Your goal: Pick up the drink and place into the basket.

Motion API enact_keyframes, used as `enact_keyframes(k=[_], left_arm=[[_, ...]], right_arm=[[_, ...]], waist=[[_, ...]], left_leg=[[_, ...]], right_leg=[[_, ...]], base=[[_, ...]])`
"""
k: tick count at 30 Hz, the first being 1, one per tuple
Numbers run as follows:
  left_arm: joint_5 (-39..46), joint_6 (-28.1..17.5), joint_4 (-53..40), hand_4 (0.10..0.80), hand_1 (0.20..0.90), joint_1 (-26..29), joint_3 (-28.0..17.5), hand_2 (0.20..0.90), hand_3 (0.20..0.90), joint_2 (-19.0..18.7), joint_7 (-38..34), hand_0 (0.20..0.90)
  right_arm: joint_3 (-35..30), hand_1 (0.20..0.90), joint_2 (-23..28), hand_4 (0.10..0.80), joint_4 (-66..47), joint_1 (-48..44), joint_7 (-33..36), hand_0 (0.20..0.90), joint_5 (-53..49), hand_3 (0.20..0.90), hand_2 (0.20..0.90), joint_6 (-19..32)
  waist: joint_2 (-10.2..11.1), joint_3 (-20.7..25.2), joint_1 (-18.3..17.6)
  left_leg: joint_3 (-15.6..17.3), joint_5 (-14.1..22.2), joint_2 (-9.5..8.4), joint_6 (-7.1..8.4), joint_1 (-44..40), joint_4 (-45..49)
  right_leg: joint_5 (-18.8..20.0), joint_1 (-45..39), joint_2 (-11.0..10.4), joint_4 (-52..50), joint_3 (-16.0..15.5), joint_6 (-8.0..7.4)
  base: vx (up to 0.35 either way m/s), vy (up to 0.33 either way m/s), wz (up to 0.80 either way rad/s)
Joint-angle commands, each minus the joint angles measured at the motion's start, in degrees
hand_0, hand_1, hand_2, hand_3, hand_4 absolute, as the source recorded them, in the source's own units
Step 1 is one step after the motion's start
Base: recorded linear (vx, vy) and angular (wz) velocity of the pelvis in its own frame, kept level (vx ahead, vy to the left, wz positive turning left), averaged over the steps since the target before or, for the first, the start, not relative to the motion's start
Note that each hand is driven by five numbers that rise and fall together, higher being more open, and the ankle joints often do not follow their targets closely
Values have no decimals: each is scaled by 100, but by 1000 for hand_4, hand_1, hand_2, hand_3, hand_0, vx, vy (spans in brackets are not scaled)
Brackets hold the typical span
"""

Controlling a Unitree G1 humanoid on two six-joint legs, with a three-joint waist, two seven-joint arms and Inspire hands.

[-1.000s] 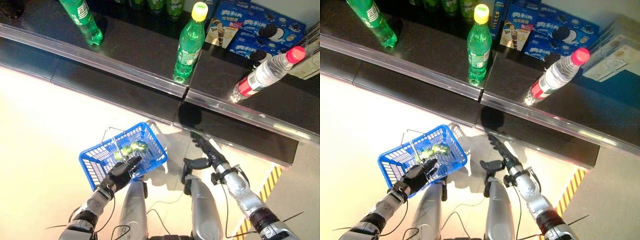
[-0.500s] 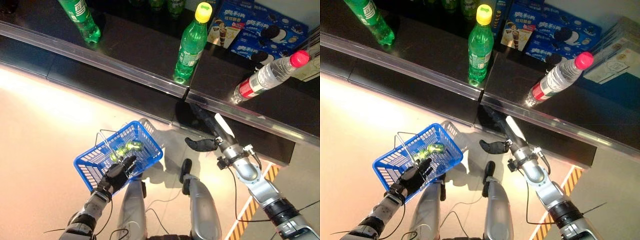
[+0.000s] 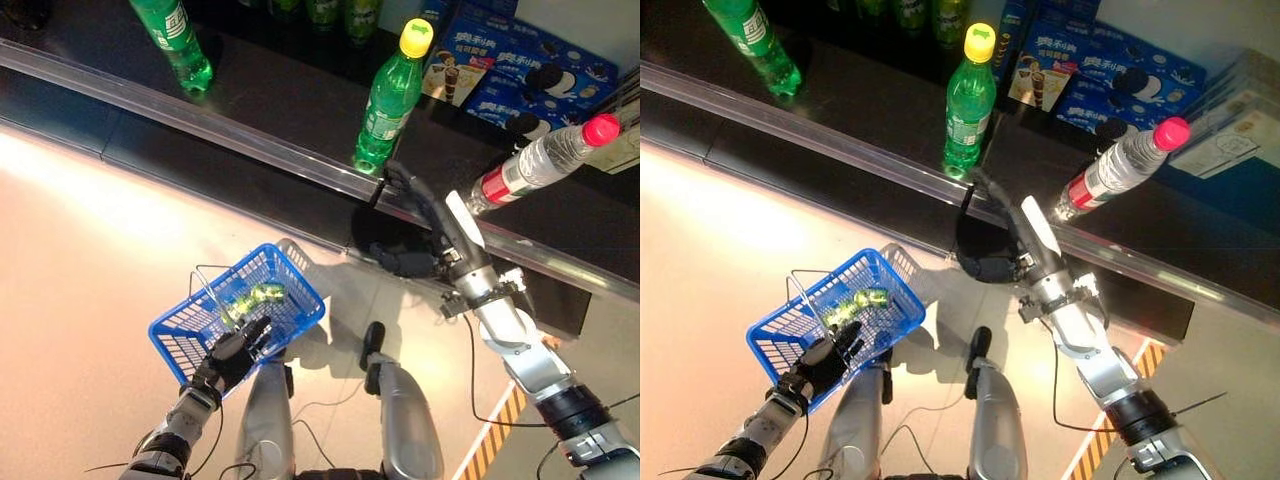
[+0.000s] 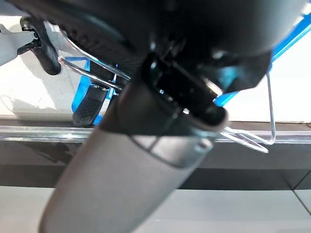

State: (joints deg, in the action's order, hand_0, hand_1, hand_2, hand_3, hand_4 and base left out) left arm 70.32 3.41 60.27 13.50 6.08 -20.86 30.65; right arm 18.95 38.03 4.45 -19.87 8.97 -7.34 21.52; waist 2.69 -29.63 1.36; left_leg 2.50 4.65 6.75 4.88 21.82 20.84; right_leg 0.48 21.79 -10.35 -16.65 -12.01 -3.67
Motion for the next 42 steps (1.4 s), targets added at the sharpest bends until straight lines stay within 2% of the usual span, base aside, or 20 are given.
enact_keyframes(k=[1, 17, 42], left_arm=[[-42, 53, -363, 100, 300, -547, 140, 300, 200, 16, 696, 300], [-155, 115, -437, 100, 300, -673, 198, 300, 200, 162, 679, 300], [-474, 344, -543, 100, 300, -804, 287, 300, 200, 154, 596, 300]], right_arm=[[-510, 900, 147, 800, -915, -301, 298, 900, -600, 900, 900, 697], [-661, 900, -151, 800, -541, -606, 432, 900, -1266, 900, 900, 435], [-677, 900, -126, 800, -63, -1275, 572, 900, -1468, 900, 900, -159]], waist=[[-68, 332, 1], [-248, 286, 71], [-338, 336, 317]], left_leg=[[-15, -70, 100, -124, 70, 215], [17, -142, 103, -85, -9, 262], [-31, -244, 87, -16, -49, 294]], right_leg=[[-386, -528, -202, 4, 86, -144], [-385, -760, -222, 97, 16, -63], [-236, -1265, -297, 477, -180, -112]], base=[[43, 3, 0], [26, 6, 0], [22, -2, 1]])
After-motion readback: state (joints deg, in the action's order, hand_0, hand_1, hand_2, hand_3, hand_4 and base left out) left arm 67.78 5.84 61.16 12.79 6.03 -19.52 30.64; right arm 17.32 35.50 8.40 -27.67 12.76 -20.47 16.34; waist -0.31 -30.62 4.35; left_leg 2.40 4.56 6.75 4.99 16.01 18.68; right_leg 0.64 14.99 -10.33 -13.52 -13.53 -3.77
